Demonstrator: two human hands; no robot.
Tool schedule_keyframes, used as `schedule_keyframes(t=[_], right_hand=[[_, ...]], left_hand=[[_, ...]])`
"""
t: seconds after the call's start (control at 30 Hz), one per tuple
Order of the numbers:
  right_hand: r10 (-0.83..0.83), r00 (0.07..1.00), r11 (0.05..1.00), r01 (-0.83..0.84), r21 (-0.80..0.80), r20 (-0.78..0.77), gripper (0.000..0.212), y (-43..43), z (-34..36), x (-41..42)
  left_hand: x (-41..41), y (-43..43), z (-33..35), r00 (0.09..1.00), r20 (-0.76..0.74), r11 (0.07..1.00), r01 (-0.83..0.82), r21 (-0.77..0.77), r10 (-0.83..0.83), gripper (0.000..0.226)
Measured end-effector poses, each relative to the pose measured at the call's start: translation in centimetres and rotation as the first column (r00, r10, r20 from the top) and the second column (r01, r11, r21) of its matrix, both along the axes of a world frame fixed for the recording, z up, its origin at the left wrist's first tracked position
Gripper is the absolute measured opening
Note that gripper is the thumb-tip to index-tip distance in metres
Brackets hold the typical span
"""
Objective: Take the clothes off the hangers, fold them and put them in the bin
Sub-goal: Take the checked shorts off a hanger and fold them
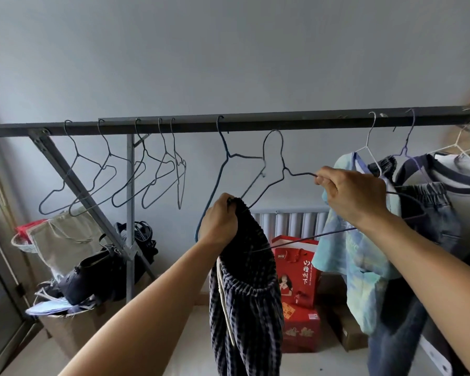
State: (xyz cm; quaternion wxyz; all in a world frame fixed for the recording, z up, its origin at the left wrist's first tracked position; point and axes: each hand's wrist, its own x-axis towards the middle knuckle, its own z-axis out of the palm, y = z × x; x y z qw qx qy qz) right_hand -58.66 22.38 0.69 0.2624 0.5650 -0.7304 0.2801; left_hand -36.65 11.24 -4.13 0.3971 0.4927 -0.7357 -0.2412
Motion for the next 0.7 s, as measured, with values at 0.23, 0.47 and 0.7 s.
schedule_keyframes(t=[0.23,0.47,0.7], right_hand=[[0.063,0.998,0.998,-0.064,-0.028,-0.03,0.022,-0.3,-0.4,0.4],[0.071,0.995,0.993,-0.077,0.095,0.064,0.023,0.1,0.2,0.5],[0.153,0.945,0.957,-0.215,0.196,0.29,0.019,0.8,-2.0,0.9]], left_hand=[[-0.3,0.9,-0.5,0.993,-0.106,0.998,0.056,0.037,-0.052,0.024],[-0.6,1.6,-0.8,0.976,-0.208,0.998,0.069,-0.002,-0.068,0.023],[-1.1,3.8,-3.1,0.992,0.123,0.984,0.05,-0.173,-0.029,0.023]])
